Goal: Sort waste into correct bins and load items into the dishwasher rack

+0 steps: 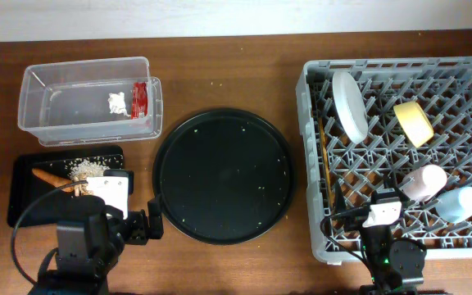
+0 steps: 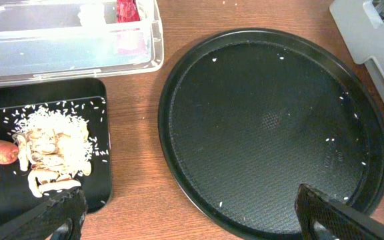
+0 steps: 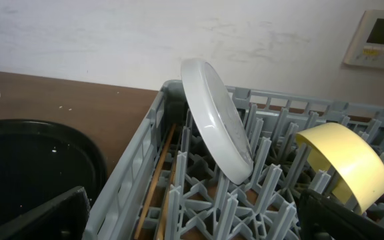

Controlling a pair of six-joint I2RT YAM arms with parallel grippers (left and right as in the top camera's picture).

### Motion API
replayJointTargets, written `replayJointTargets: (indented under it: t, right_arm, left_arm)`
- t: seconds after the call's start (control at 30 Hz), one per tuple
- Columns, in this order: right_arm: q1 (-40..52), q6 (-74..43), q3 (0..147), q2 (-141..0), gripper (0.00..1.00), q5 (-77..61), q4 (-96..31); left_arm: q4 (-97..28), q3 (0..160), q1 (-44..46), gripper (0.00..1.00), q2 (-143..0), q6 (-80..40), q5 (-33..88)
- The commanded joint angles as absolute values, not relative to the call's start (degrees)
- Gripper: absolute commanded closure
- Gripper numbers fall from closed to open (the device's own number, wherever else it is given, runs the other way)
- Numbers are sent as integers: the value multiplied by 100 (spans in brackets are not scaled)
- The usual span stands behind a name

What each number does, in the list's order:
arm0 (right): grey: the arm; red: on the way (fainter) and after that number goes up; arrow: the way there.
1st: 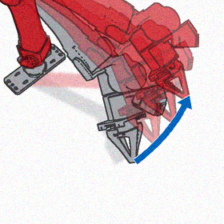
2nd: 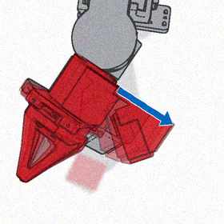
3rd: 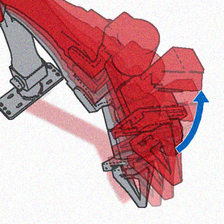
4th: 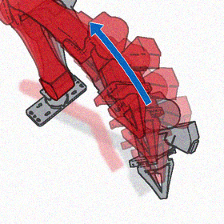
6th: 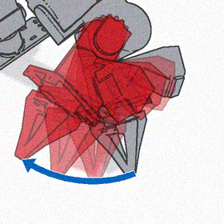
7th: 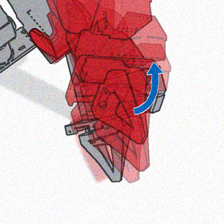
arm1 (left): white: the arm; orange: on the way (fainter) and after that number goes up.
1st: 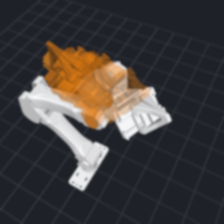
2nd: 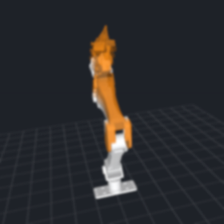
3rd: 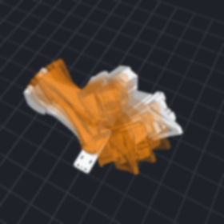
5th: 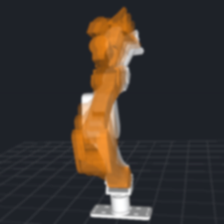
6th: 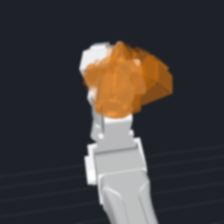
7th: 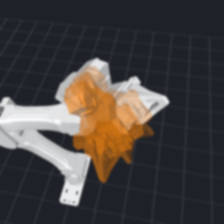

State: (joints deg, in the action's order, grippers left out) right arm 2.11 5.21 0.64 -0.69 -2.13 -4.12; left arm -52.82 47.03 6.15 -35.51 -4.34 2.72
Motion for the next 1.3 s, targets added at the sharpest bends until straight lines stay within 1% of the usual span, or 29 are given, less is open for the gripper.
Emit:
replayJointTargets:
  t: [0.0,0.3,0.33,0.4,0.43,0.5,0.63,0.67,0.7,0.73,0.77,0.8,0.83,0.87,0.9,1.27]
  right_arm:
    - [185,558,32,-19,2,-121,-451]
    - [185,556,32,-19,2,-121,-451]
    - [185,556,32,-19,2,-123,-451]
    - [185,556,32,-19,2,-121,-451]
    - [185,556,32,-19,2,-121,-451]
    - [185,556,32,-19,2,-123,-451]
    - [185,558,32,-19,2,-121,-451]
    - [185,556,32,-19,2,-121,-451]
    - [185,556,32,-19,2,-121,-451]
    - [185,556,32,-19,2,-121,-451]
    - [185,556,32,-19,2,-121,-451]
    - [185,558,32,-19,2,-123,-451]
    - [185,556,32,-19,2,-121,-451]
    - [185,556,32,-19,2,-123,-451]
    - [185,556,32,-19,2,-121,-451]
    - [185,558,32,-19,2,-123,-451]
  left_arm:
    - [-5256,4681,624,1,-3529,-471,255]
    - [-5260,4681,624,1,-3439,-464,235]
    - [-5277,4648,624,1,-3288,-467,54]
    - [-5022,4047,624,1,-2554,-467,-3]
    - [-4654,3430,624,1,-1981,-467,-3]
    - [-3927,2571,624,1,-1269,-469,-1]
    - [-1562,797,624,1,-60,-469,16]
    - [-1269,637,624,1,-25,-467,14]
    - [-572,307,624,1,-27,-416,16]
    - [84,45,635,1,-27,-104,30]
    - [244,51,650,1,-27,381,25]
    - [261,51,650,1,-27,812,84]
    - [16,51,650,1,-27,998,84]
    - [-521,49,650,1,-27,978,93]
    - [-480,47,661,1,-27,1120,80]
    - [-462,49,661,1,-30,1125,148]
